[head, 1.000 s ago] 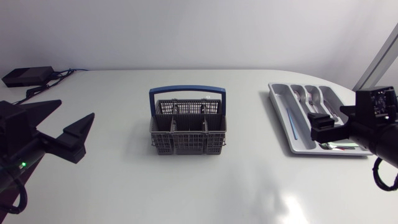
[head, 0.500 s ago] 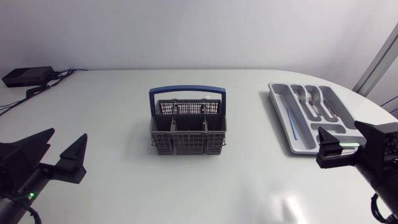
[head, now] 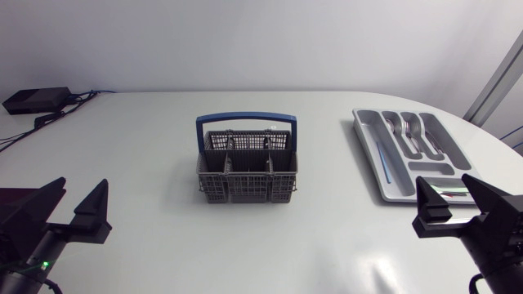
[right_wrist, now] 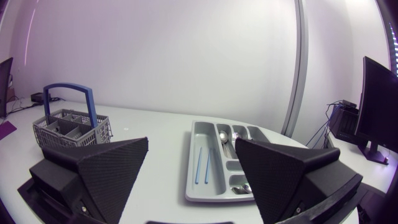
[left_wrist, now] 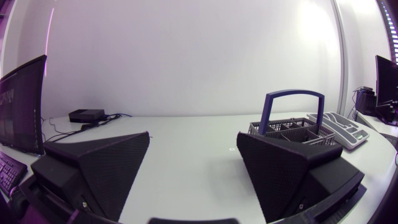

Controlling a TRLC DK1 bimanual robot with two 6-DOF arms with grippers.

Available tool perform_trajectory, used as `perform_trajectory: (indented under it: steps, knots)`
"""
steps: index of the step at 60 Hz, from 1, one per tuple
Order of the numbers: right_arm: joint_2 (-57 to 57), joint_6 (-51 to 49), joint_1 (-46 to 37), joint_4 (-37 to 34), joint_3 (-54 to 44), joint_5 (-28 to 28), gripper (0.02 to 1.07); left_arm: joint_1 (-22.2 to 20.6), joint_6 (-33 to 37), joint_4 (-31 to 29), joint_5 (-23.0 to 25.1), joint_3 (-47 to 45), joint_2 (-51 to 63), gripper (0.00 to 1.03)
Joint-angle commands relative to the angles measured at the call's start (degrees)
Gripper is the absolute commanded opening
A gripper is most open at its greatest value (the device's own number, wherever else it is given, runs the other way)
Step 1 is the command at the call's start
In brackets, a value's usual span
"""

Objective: Unload the cutlery basket into the drawer organizer.

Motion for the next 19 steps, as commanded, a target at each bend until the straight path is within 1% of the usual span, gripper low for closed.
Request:
perform_trajectory:
  steps: [1,5,19]
  knots:
    - [-2.64,3.05,0.12,0.62,-2.60,-0.73,1.03,0.43,-1.43,-0.30,-0.08,-2.37,-0.36,0.98]
    - [-4.49,4.10,0.16,0.60,-3.64,-1.06,1.03,0.43,-1.43,-0.30,-0.08,-2.37,-0.36,0.98]
    - [-4.49,4.10,0.16,0.60,-3.64,-1.06,1.03,0.43,-1.43,-0.30,-0.08,-2.37,-0.36,0.98]
